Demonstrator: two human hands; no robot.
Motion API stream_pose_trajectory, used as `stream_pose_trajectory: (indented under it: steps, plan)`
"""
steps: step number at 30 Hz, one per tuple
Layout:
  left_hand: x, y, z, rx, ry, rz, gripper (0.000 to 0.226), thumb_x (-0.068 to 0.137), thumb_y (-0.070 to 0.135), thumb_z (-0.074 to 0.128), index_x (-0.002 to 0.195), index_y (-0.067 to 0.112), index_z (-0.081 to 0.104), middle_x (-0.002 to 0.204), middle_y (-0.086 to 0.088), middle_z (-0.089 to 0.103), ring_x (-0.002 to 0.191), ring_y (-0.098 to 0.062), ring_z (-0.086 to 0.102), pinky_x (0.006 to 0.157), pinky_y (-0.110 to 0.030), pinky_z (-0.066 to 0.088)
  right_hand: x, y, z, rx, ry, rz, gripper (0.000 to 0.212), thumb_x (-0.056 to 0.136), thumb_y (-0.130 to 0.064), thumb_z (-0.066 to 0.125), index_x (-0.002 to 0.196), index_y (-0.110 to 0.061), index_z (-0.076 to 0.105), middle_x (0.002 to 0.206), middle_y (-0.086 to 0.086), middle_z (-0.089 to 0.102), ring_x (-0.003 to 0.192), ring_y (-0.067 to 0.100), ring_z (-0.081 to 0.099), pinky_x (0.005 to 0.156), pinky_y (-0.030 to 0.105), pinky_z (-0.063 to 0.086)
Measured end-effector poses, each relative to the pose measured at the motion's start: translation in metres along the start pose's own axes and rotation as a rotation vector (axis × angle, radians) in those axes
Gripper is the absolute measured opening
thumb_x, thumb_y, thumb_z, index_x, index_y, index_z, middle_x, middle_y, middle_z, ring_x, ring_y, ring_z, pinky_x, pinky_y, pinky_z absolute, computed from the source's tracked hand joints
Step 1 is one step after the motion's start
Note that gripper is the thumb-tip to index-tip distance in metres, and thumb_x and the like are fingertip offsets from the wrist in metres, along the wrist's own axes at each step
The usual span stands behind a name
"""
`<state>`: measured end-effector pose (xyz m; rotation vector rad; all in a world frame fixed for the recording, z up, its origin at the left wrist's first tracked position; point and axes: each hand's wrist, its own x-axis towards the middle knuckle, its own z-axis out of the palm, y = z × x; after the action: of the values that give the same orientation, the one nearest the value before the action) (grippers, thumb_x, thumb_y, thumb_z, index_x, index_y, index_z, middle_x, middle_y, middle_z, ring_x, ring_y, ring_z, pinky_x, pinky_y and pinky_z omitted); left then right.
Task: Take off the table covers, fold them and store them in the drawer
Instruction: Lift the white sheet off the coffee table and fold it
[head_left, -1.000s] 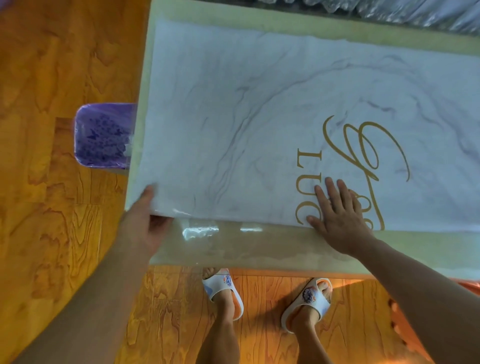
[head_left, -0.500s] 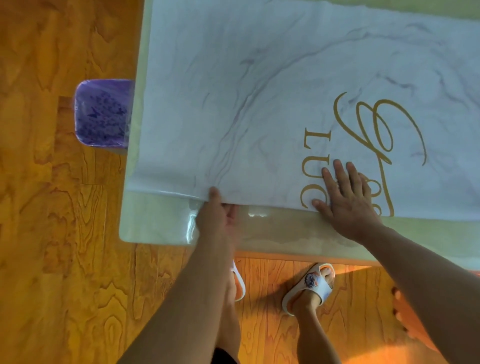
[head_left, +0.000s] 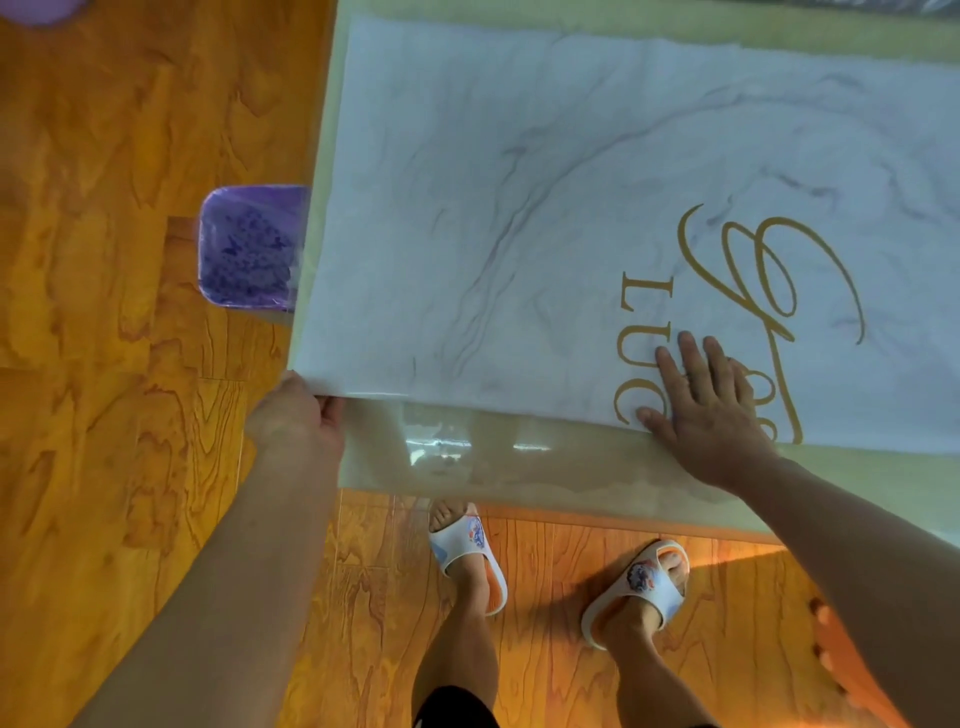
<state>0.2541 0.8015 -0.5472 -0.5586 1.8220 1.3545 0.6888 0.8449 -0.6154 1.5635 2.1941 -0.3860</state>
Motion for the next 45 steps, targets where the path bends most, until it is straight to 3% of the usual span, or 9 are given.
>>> stream_pose_trajectory:
  steps: [5, 12, 16, 20, 24, 27, 31, 34, 45]
  plan:
    - [-0.082, 0.017, 0.025, -0.066, -0.165, 0.247, 0.028, 0.108, 0.03, 0.046, 0.12, 0.012, 0.065, 0.107, -0.003, 0.078, 0.095, -0.019, 0.076, 0.079, -0.042, 0.063, 0.002, 0.001, 0.002, 0.035, 0.017, -0.012, 0.08, 0.095, -0.074, -0.001, 0.158, -0.027, -0.016, 0.165, 0.003, -0.026, 0.151, 0.027, -0.026, 0.123, 0.051, -0.005]
    - [-0.227, -0.026, 0.122, 0.035, -0.308, 0.777, 0.016, 0.105, 0.019, 0.045, 0.092, 0.017, 0.053, 0.081, 0.01, 0.065, 0.08, -0.017, 0.06, 0.072, -0.044, 0.056, -0.002, 0.009, -0.016, 0.283, -0.02, -0.098, 0.072, 0.101, -0.063, 0.018, 0.159, -0.029, -0.008, 0.165, 0.0, -0.025, 0.149, 0.023, -0.028, 0.121, 0.045, -0.013]
    - [-0.31, -0.115, 0.206, 0.272, -0.334, 1.182, 0.016, 0.098, 0.013, 0.048, 0.085, 0.017, 0.056, 0.073, 0.011, 0.049, 0.074, -0.009, 0.045, 0.076, -0.03, 0.048, -0.007, 0.068, -0.077, 1.433, -0.322, 0.011, 0.052, 0.107, -0.049, 0.028, 0.151, -0.025, 0.038, 0.16, 0.0, 0.036, 0.15, 0.018, 0.026, 0.124, 0.039, 0.014]
    - [-0.408, -0.263, 0.264, 0.61, -0.427, 1.284, 0.017, 0.101, 0.016, 0.044, 0.09, 0.016, 0.057, 0.074, 0.011, 0.052, 0.069, -0.016, 0.052, 0.062, -0.025, 0.033, -0.031, 0.239, -0.136, 2.32, -0.303, 0.176, 0.067, 0.088, -0.068, 0.045, 0.134, -0.021, 0.057, 0.127, 0.011, 0.067, 0.109, 0.029, 0.065, 0.087, 0.043, 0.052]
    - [-0.42, -0.414, 0.279, 1.322, -0.819, 1.398, 0.028, 0.1, 0.031, 0.045, 0.119, 0.015, 0.059, 0.111, -0.006, 0.066, 0.105, -0.03, 0.064, 0.087, -0.042, 0.05, -0.038, 0.357, -0.116, 1.938, -0.199, 0.401, 0.046, 0.092, -0.037, 0.065, 0.127, -0.006, 0.064, 0.106, 0.014, 0.071, 0.093, 0.032, 0.07, 0.074, 0.038, 0.057]
    - [-0.393, -0.454, 0.256, 1.612, -1.01, 1.409, 0.064, 0.093, 0.044, 0.043, 0.151, 0.018, 0.041, 0.156, -0.01, 0.043, 0.148, -0.035, 0.034, 0.118, -0.054, 0.032, -0.026, 0.383, -0.052, 1.211, -0.101, 0.69, 0.025, 0.086, -0.007, 0.067, 0.11, 0.0, 0.068, 0.105, 0.018, 0.07, 0.096, 0.036, 0.067, 0.077, 0.041, 0.054]
    - [-0.32, -0.403, 0.2, 1.651, -0.532, 1.507, 0.074, 0.086, 0.03, 0.063, 0.155, 0.02, 0.038, 0.161, -0.023, 0.028, 0.149, -0.049, 0.023, 0.119, -0.061, 0.024, -0.024, 0.392, -0.024, 1.126, -0.047, 0.749, 0.012, 0.088, -0.008, 0.061, 0.1, -0.01, 0.062, 0.094, 0.01, 0.062, 0.094, 0.033, 0.06, 0.077, 0.036, 0.048]
    - [-0.271, -0.357, 0.163, 1.716, -0.253, 1.278, 0.091, 0.079, 0.01, 0.067, 0.159, 0.023, 0.027, 0.16, -0.028, 0.02, 0.143, -0.054, 0.025, 0.112, -0.066, 0.032, -0.028, 0.385, -0.022, 1.033, 0.014, 0.736, 0.018, 0.088, -0.011, 0.054, 0.104, -0.009, 0.062, 0.1, 0.012, 0.063, 0.096, 0.034, 0.059, 0.082, 0.036, 0.049]
    - [-0.243, -0.332, 0.153, 1.417, -0.364, 0.828, 0.06, 0.08, 0.039, 0.083, 0.128, 0.018, 0.055, 0.116, -0.002, 0.06, 0.103, -0.025, 0.06, 0.08, -0.042, 0.055, -0.049, 0.416, -0.022, 0.876, 0.205, 0.881, 0.01, 0.088, -0.009, 0.054, 0.088, -0.005, 0.063, 0.079, 0.014, 0.062, 0.083, 0.038, 0.061, 0.069, 0.037, 0.05]
